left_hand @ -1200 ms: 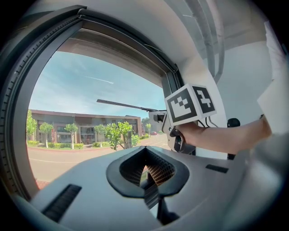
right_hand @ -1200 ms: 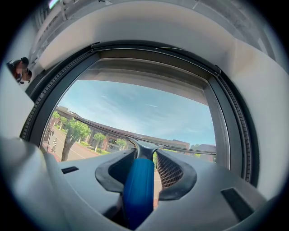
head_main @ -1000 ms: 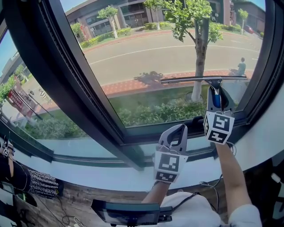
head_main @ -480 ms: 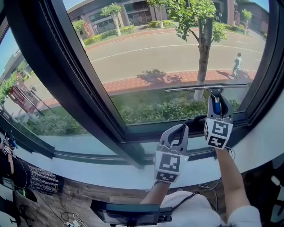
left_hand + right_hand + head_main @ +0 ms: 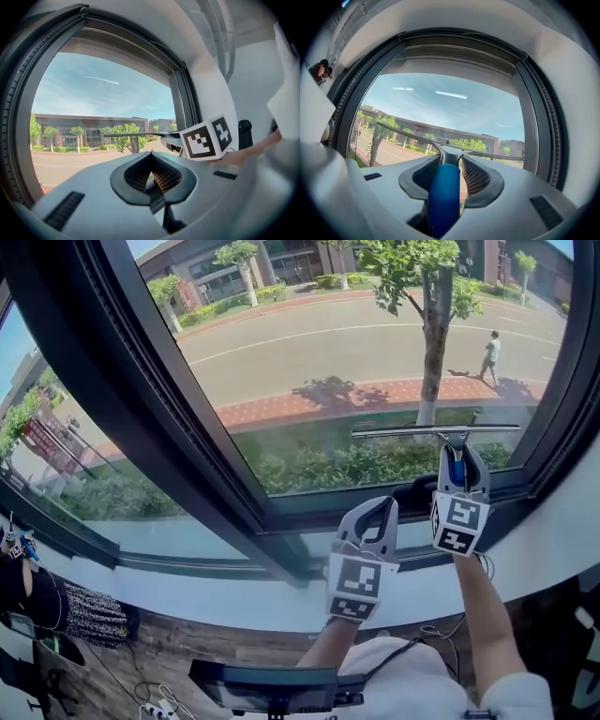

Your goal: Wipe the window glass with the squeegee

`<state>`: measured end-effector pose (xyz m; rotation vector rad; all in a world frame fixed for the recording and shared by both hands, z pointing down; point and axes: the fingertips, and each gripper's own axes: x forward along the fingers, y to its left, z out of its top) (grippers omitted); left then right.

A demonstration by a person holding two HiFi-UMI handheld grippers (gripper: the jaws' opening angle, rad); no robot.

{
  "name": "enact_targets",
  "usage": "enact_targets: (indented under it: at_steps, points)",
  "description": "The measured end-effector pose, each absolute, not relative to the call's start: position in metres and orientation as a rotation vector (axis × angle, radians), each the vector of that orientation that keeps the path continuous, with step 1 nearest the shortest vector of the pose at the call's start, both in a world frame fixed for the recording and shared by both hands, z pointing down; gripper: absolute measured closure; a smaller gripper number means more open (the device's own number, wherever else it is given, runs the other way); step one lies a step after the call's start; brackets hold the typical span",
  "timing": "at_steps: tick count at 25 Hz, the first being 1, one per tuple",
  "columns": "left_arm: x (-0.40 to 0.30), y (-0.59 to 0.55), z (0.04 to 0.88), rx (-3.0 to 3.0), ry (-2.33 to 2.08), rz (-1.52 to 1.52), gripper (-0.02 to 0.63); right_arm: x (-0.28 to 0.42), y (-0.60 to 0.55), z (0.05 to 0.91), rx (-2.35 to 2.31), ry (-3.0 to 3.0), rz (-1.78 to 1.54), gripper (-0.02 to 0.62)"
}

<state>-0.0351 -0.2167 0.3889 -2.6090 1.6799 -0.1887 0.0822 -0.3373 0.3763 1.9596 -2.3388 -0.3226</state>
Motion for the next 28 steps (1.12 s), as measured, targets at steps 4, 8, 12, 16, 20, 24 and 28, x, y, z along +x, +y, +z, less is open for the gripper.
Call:
enact_targets:
  at_steps: [4, 8, 12, 16, 20, 24, 28]
  points:
    - [-0.036, -0.218, 0.389, -2.607, 1.681, -0.197, 0.604, 0.082, -0.337, 0.391, 1.933, -2.327, -0.301, 0.446]
    - [-0.037, -0.221, 0.394, -2.616, 1.682, -0.206, 0.604, 0.085, -0.339, 0.411, 1.919, -2.311, -0.244, 0.446]
    - [-0.039, -0.222, 0.398, -2.627, 1.686, -0.218, 0.604, 0.085, -0.338, 0.422, 1.902, -2.290, -0.251, 0.446]
    - [-0.040, -0.225, 0.404, -2.633, 1.692, -0.225, 0.604, 0.084, -0.338, 0.431, 1.891, -2.290, -0.238, 0.446]
    - [-0.039, -0.227, 0.407, -2.640, 1.692, -0.230, 0.604, 0.082, -0.338, 0.438, 1.882, -2.290, -0.222, 0.446]
    - [-0.038, -0.226, 0.409, -2.642, 1.694, -0.235, 0.604, 0.086, -0.338, 0.450, 1.860, -2.273, -0.202, 0.446]
    - [-0.041, -0.226, 0.412, -2.649, 1.705, -0.234, 0.604, 0.087, -0.338, 0.465, 1.841, -2.260, -0.174, 0.446]
